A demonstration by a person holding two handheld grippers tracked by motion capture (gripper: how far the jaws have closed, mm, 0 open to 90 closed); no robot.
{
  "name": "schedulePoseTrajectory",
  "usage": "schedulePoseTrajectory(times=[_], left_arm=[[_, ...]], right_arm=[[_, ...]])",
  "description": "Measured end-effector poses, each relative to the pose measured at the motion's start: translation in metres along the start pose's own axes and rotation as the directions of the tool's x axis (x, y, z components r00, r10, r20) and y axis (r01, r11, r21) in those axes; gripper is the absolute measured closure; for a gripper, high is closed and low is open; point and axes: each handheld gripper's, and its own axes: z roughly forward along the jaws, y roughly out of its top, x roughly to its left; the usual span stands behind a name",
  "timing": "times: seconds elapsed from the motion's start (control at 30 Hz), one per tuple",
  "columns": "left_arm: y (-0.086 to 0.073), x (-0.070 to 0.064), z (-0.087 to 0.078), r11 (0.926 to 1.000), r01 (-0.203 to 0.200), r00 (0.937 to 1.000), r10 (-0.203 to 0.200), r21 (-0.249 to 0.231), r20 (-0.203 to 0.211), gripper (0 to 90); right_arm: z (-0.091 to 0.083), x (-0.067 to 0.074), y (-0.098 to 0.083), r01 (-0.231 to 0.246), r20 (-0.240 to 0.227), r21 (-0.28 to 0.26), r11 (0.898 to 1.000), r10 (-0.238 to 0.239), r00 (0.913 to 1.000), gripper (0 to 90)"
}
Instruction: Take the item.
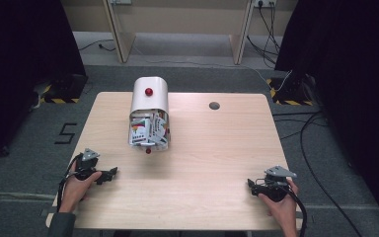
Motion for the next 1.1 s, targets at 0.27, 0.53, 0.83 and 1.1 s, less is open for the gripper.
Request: schedulePoseTrajectory(times=[0.27, 0.53, 0.83, 1.1], left_arm=[[0.000, 0.001, 0.000, 1.0000, -0.008, 0.9999, 0.008, 0.002, 0.008, 0.0], [0.001, 0.001, 0.001, 0.9997, -0.022, 0.9995, 0.022, -0.004, 0.022, 0.0], [0.004, -0.001, -0.007, 0.9979, 0.008, 0.9988, -0.005, -0.064, 0.050, 13.6], [0.017, -0.005, -0.038, 0.9847, 0.068, 0.9937, -0.052, -0.161, 0.099, 15.3]], right_arm=[[0.000, 0.000, 0.000, 0.000, 0.000, 0.001, 1.000, 0.000, 1.0000, 17.9], [0.001, 0.000, 0.001, 0.003, -0.002, 0.002, 1.000, -0.003, 1.0000, 17.4], [0.001, 0.000, 0.001, 0.003, -0.004, 0.002, 1.000, -0.003, 1.0000, 17.3], [0.001, 0.000, 0.001, 0.004, -0.005, 0.002, 1.000, -0.004, 1.0000, 17.2]])
